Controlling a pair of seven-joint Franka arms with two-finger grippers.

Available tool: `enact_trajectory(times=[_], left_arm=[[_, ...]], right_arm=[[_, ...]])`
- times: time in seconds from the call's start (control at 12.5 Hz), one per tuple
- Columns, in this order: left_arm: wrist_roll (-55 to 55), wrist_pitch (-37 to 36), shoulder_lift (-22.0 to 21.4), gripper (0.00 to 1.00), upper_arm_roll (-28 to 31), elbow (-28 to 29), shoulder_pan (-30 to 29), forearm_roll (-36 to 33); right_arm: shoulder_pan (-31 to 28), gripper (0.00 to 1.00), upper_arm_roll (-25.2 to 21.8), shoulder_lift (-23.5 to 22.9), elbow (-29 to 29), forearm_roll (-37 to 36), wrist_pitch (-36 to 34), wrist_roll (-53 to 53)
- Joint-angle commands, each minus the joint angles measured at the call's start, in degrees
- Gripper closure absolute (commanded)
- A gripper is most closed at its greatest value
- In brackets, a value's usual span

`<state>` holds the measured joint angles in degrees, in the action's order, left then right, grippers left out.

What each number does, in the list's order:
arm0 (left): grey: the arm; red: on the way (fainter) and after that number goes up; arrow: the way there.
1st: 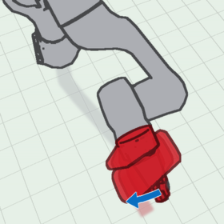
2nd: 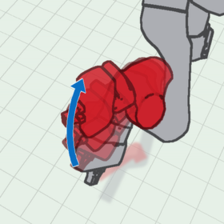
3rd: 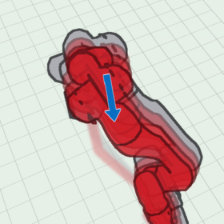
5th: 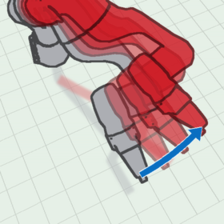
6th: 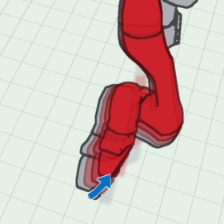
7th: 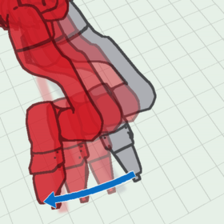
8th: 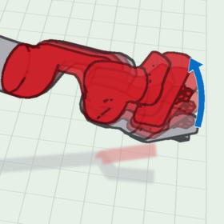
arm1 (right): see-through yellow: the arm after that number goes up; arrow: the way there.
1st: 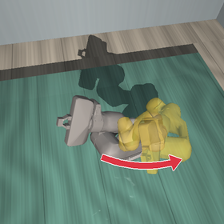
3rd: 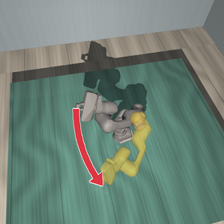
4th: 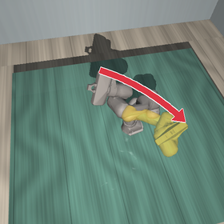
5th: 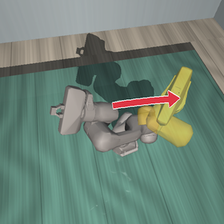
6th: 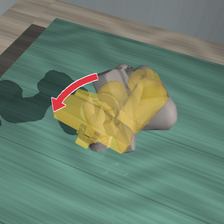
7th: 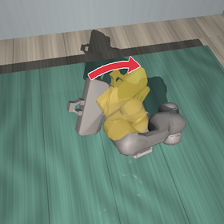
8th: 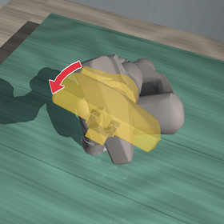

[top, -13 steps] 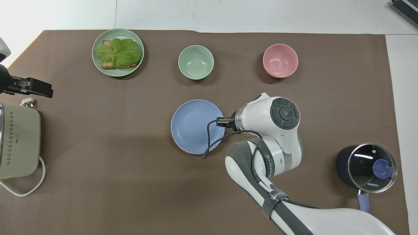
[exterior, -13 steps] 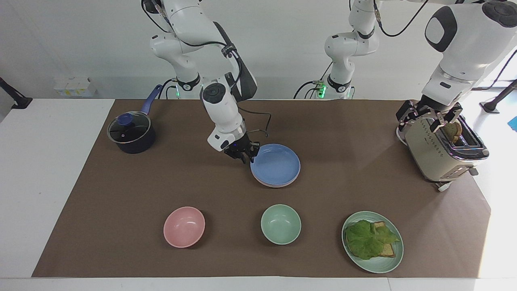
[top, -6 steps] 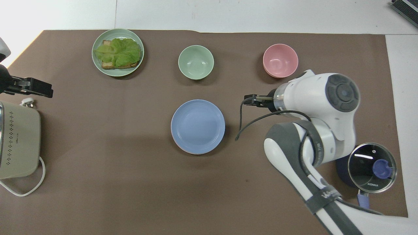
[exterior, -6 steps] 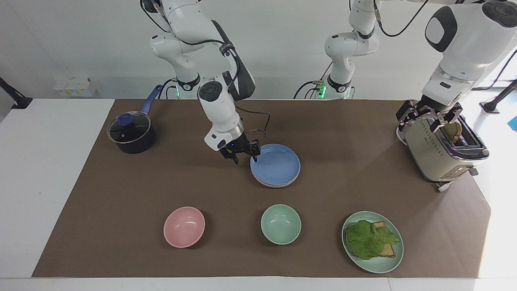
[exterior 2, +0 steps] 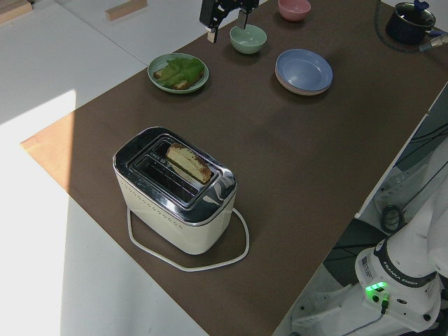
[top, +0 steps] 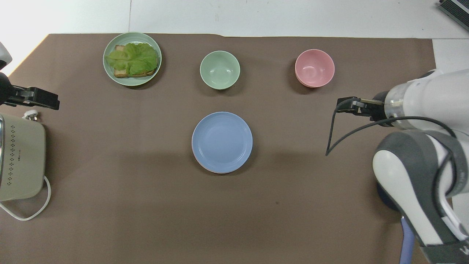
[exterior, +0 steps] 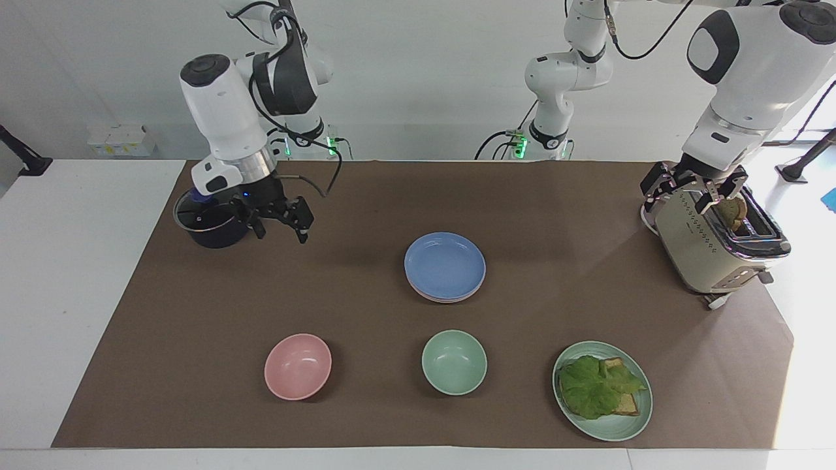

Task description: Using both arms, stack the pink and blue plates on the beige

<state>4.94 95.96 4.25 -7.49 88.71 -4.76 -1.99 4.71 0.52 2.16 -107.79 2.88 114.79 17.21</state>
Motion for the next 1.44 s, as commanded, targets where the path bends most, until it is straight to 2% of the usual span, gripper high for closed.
enact_trajectory(times=[0.0,0.24,0.48,1.36], left_arm=[[0.7,-0.9,-0.5,0.00,-0.3,0.1,-0.4,-0.8],[0.7,-0.9,-0.5,0.00,-0.3,0.1,-0.4,-0.8],[0.7,-0.9,-0.5,0.00,-0.3,0.1,-0.4,-0.8],[0.7,-0.9,-0.5,0.00,-0.3,0.1,-0.4,-0.8]], right_arm=[[-4.1,0.00,0.6,2.1,6.3,-1.6,-10.6,-5.1],[-6.1,0.00,0.8,0.0,14.7,-6.2,-17.9,-7.9],[-6.1,0.00,0.7,-3.7,22.2,-5.9,-25.0,-8.0],[-5.6,0.00,0.9,-3.0,21.0,-3.3,-27.3,-9.2]])
